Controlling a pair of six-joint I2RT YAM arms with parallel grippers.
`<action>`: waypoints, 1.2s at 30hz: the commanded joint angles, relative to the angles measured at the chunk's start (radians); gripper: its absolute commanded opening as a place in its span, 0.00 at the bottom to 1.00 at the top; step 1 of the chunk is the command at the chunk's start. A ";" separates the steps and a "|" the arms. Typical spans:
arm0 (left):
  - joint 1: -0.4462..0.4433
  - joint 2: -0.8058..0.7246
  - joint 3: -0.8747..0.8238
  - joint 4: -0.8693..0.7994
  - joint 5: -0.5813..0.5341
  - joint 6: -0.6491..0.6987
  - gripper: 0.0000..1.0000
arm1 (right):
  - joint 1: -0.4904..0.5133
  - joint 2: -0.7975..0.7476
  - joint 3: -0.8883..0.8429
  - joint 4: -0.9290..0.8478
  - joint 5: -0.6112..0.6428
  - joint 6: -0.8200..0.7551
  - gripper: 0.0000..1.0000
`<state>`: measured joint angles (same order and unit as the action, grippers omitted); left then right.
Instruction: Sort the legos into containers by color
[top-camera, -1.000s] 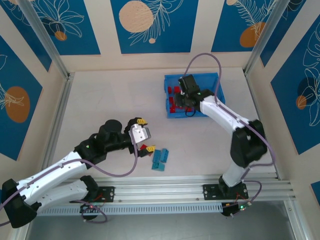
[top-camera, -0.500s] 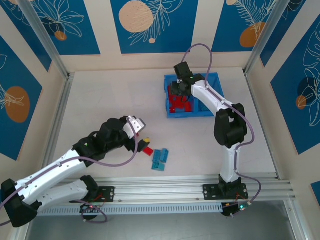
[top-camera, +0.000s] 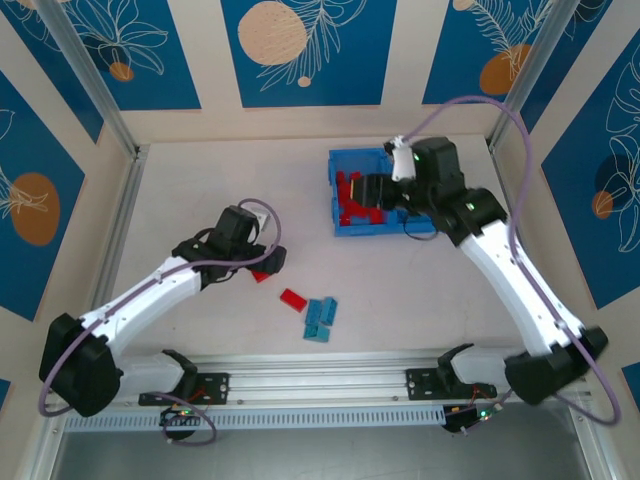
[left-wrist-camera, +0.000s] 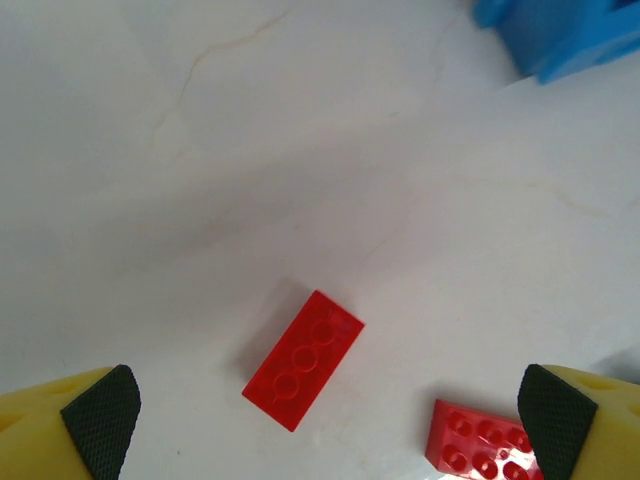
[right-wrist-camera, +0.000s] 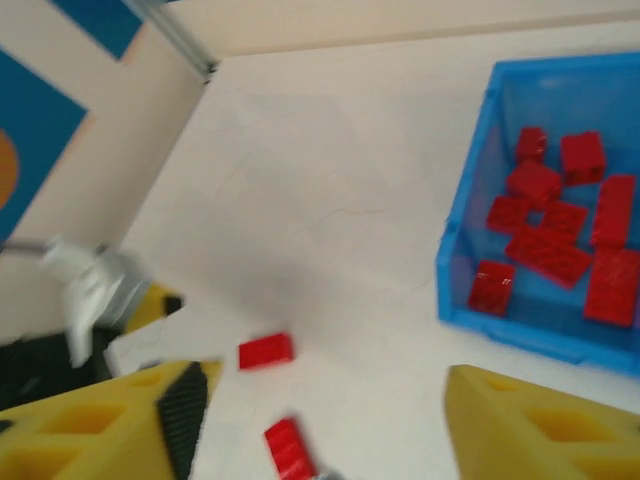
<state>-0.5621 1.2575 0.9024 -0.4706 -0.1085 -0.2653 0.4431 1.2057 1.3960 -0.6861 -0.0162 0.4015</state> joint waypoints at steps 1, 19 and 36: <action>0.031 0.056 0.013 -0.021 0.056 -0.114 1.00 | -0.001 -0.083 -0.108 -0.058 -0.116 0.026 0.77; 0.056 0.446 0.030 0.106 0.080 0.003 0.68 | 0.003 -0.184 -0.248 -0.067 -0.270 0.024 0.85; 0.027 0.297 0.083 0.079 0.144 -0.051 0.27 | 0.015 -0.104 -0.241 -0.055 -0.344 0.047 0.81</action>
<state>-0.5125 1.6390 0.9192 -0.3843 -0.0109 -0.3004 0.4519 1.1038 1.1419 -0.7486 -0.3206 0.4305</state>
